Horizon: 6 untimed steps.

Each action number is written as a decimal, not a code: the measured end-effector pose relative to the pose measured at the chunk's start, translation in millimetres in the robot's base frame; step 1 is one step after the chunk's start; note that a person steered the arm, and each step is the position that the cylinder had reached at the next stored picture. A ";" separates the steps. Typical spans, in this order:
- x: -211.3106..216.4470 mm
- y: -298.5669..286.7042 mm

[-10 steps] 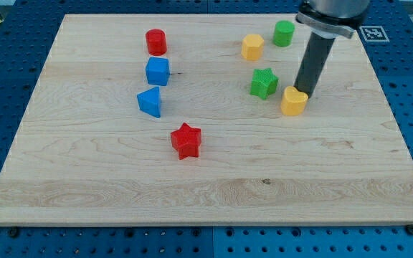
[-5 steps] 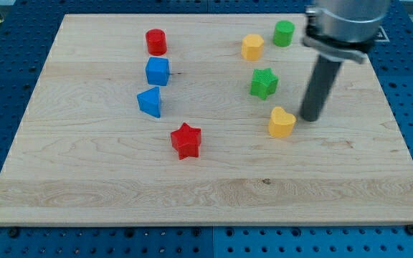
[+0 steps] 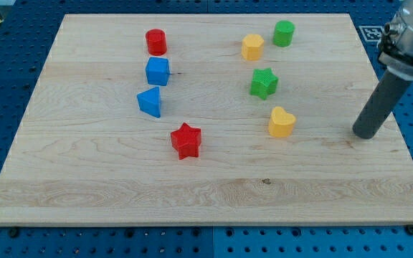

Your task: Push yellow heart below the green star

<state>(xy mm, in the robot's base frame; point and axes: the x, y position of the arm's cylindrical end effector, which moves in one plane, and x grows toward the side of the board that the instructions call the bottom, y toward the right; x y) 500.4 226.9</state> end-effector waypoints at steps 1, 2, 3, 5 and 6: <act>12.0 -73.3; 13.1 -117.6; 13.2 -122.0; 9.6 -123.3; -3.7 -123.3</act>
